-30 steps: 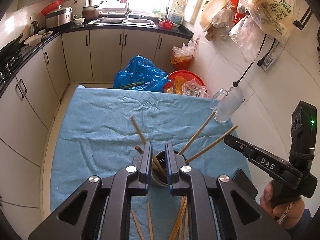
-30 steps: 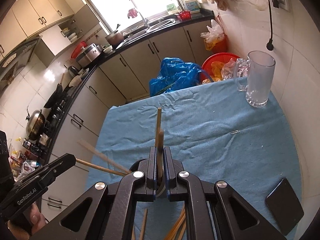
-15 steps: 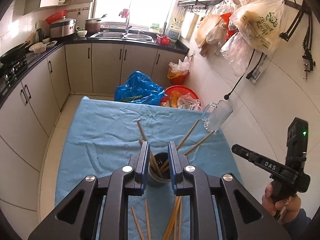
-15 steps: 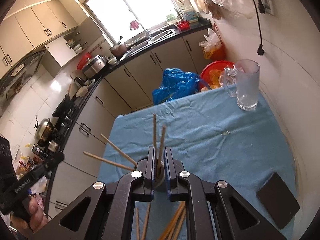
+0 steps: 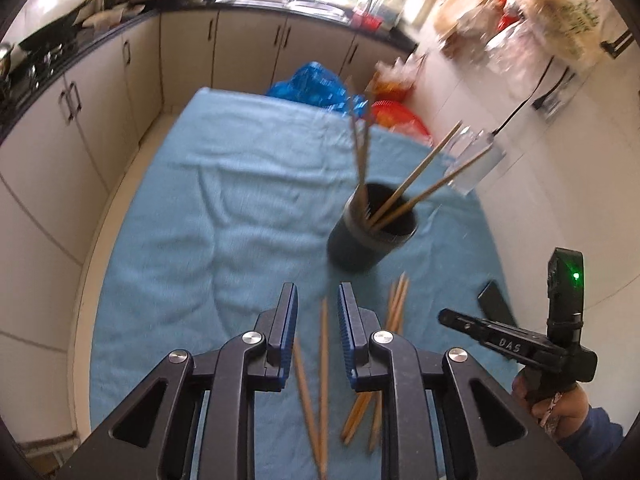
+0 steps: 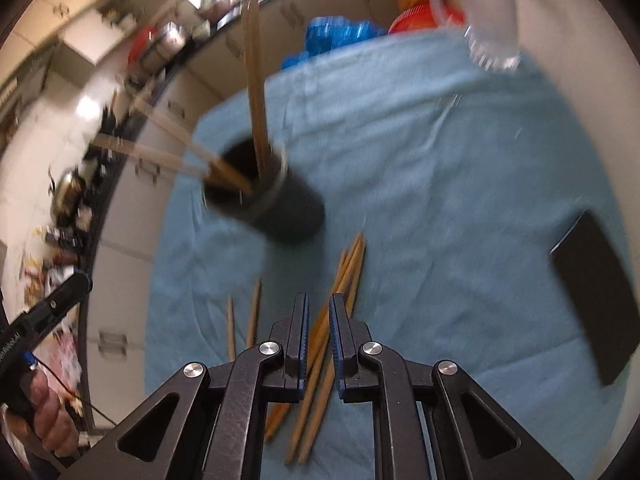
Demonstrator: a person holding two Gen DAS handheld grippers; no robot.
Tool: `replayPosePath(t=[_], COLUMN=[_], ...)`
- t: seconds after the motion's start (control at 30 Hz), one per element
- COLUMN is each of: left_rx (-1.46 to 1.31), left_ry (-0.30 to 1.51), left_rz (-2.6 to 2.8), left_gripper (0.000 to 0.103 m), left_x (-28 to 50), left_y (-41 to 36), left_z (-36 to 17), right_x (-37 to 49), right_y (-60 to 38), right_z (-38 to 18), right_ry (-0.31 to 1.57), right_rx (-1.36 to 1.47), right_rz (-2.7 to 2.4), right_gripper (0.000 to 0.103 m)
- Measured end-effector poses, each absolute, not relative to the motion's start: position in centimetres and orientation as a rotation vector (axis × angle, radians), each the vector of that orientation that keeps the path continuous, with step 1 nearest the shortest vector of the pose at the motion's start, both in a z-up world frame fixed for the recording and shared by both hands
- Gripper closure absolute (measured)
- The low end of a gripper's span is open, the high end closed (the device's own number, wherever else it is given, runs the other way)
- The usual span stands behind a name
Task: Organize utensils
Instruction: 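Open the right tool and move it back over the remaining chopsticks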
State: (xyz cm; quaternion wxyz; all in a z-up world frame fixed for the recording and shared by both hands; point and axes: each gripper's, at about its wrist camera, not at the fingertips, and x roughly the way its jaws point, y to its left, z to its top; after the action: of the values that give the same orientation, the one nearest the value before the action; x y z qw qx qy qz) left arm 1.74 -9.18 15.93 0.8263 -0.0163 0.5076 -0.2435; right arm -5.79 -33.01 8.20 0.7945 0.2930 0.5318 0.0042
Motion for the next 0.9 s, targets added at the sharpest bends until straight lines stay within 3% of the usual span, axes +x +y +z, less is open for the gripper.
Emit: replayPosePath(t=[0.4, 0.67, 0.9], left_rx=[-0.025, 0.005, 0.04], left_ry=[1.222, 1.323, 1.398], left_rz=[-0.493, -0.512, -0.513], left_gripper=[0.084, 0.077, 0.077], left_x=[1.2, 1.2, 1.6], left_y=[-8.0, -9.5, -10.9], left_z=[10.3, 6.3, 2.9], right_x=[-4.8, -9.4, -12.6], right_y=[-27.1, -33.1, -38.7], right_z=[1.3, 1.6, 4.4], right_ry=[1.339, 1.352, 1.233], right_rx=[0.563, 0.572, 0.676], right_rz=[0.155, 0.013, -0.105], right_gripper=[0.092, 0.092, 0.092])
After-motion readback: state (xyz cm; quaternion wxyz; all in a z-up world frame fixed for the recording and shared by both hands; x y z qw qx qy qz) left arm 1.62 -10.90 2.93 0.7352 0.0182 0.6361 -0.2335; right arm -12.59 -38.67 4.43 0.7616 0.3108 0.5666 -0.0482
